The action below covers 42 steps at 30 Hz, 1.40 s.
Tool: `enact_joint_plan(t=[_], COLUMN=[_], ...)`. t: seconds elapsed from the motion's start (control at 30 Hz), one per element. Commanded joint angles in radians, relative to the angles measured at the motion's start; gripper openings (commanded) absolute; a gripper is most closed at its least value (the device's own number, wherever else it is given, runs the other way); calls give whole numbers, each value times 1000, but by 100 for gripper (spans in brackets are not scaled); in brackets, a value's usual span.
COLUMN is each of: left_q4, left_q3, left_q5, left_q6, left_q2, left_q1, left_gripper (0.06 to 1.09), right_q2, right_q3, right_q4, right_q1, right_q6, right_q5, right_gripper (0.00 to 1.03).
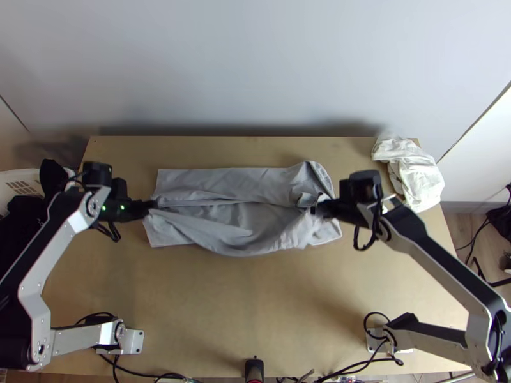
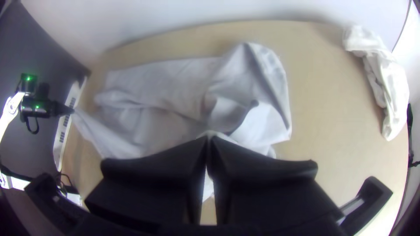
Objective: Fold the t-shirt
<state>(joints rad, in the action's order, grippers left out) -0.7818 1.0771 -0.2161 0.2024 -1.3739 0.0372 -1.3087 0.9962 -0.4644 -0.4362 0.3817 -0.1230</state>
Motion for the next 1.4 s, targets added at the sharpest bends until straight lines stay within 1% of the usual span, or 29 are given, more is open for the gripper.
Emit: enact_joint_plan(t=[0.0, 0.2, 0.33, 0.53, 0.73, 0.87, 1.23, 1.37], left_q4=[-40, -86, -91, -94, -162, -177, -175, -177], left_q3=[176, 305, 362, 397, 465, 523, 722, 742], left_q5=[1, 1, 1, 3, 24, 75, 103, 103], left_q6=[15, 57, 89, 104, 132, 169, 249, 246], left_q2=[-113, -208, -251, -329, -448, -505, -608, -636], left_q1=[55, 96, 101, 58, 27, 23, 43, 44], left_gripper=[9, 9, 9, 9, 9, 9, 9, 9], right_q2=[-98, -173, -235, -350, -451, -500, -649, -692], right_q3=[113, 168, 225, 325, 404, 449, 648, 706], right_q4=[23, 53, 64, 59, 29, 29, 10, -19], right_q1=[96, 146, 171, 185, 197, 208, 206, 205], right_q6=[-1, 11, 39, 92, 128, 138, 129, 120], right_q5=[-1, 0, 0, 0, 0, 0, 6, 8], right_gripper=[7, 7, 7, 7, 8, 8, 8, 8])
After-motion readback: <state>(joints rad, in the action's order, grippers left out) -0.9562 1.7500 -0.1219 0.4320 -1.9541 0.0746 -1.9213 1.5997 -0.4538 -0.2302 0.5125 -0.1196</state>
